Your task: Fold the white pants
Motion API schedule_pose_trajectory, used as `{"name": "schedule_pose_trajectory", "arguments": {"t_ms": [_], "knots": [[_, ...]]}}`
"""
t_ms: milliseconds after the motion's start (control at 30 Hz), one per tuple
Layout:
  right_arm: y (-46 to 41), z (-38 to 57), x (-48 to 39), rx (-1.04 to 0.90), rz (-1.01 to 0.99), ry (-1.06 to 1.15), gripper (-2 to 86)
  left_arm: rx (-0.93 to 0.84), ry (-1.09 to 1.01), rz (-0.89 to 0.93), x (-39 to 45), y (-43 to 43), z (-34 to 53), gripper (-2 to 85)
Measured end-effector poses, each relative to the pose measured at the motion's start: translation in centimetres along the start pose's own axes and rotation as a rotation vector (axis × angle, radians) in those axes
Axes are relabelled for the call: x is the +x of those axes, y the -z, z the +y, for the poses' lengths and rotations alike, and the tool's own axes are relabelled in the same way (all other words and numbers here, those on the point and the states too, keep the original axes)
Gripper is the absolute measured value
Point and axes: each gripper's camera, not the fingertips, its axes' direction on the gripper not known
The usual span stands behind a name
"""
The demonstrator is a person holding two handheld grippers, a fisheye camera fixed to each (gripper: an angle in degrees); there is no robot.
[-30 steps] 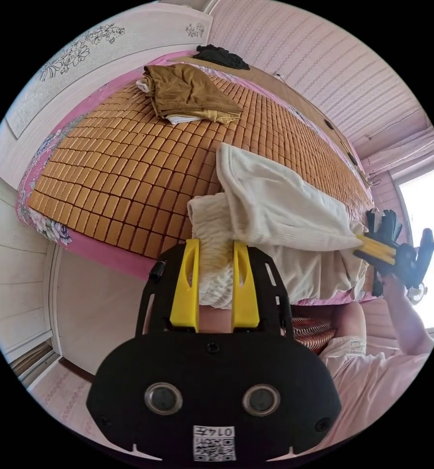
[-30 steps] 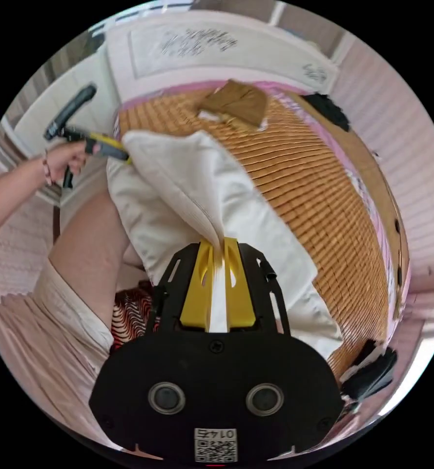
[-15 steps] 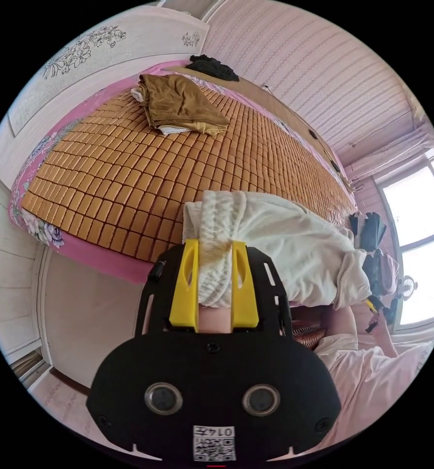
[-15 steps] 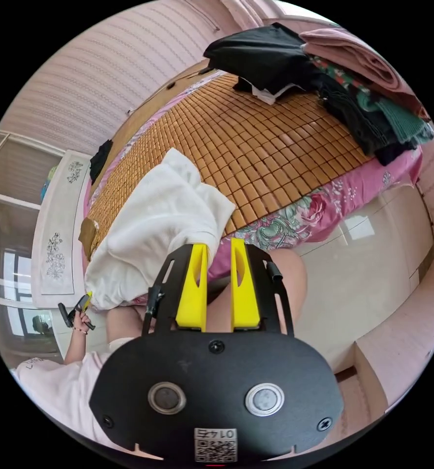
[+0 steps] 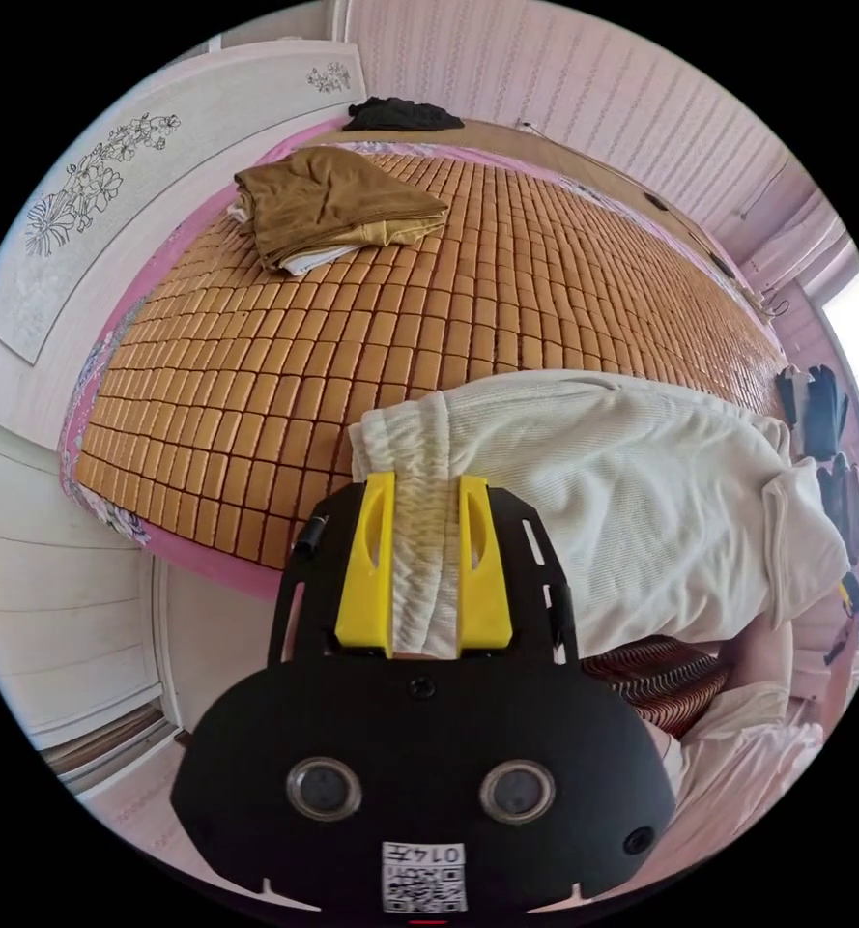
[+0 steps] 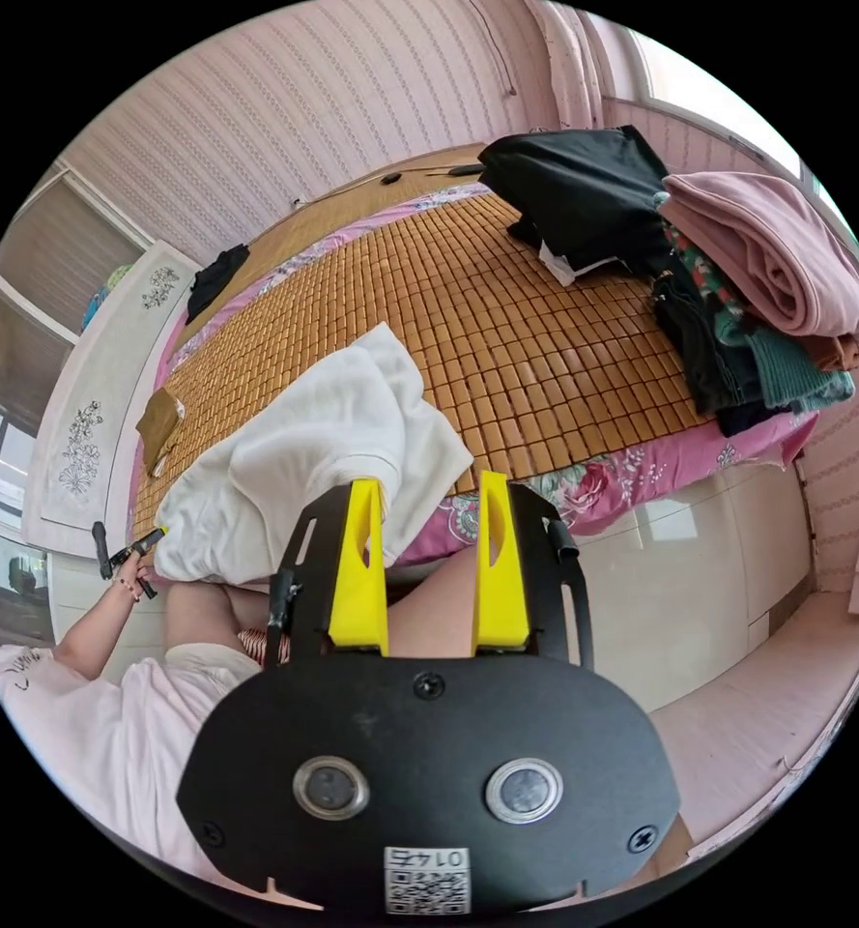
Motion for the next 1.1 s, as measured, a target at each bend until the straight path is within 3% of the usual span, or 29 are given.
{"name": "schedule_pose_trajectory", "arguments": {"t_ms": [167,267,367,433,633,767,867,933,1100], "knots": [[1.2,0.6,1.1,0.019,-0.02,0.018,11.4,-0.008,-0.062,-0.101,3.1,0.1,0.3,7.0],[5.5,2.4,5.5,0.177,-0.049,-0.125,5.8,-0.011,-0.073,-0.095,3.6,0.1,0.4,6.2],[7.1,1.7,8.3,0.071,0.034,-0.139,5.9,-0.024,-0.057,-0.09,3.9,0.0,0.4,6.0],[5.3,-0.4,7.6,-0.01,0.032,-0.068,9.0,-0.021,-0.047,-0.078,3.9,0.0,0.6,5.4],[-4.7,-9.8,-0.4,-0.018,-0.068,0.145,12.5,0.031,0.032,0.027,2.9,1.5,1.9,3.2],[-11.4,-15.9,-3.9,-0.106,-0.12,0.177,13.9,0.029,-0.021,0.019,3.0,2.7,2.7,2.6],[-16.2,-19.3,-4.7,-0.193,-0.04,0.144,14.3,0.042,-0.026,0.027,2.7,3.6,3.2,1.9],[-20.2,-20.8,-3.9,-0.355,-0.046,0.088,13.1,0.079,-0.024,0.043,2.6,4.6,3.5,1.4],[-19.4,-22.1,-4.3,-0.356,-0.092,0.228,4.3,0.191,-0.089,0.096,3.5,7.9,3.9,0.1]]}}
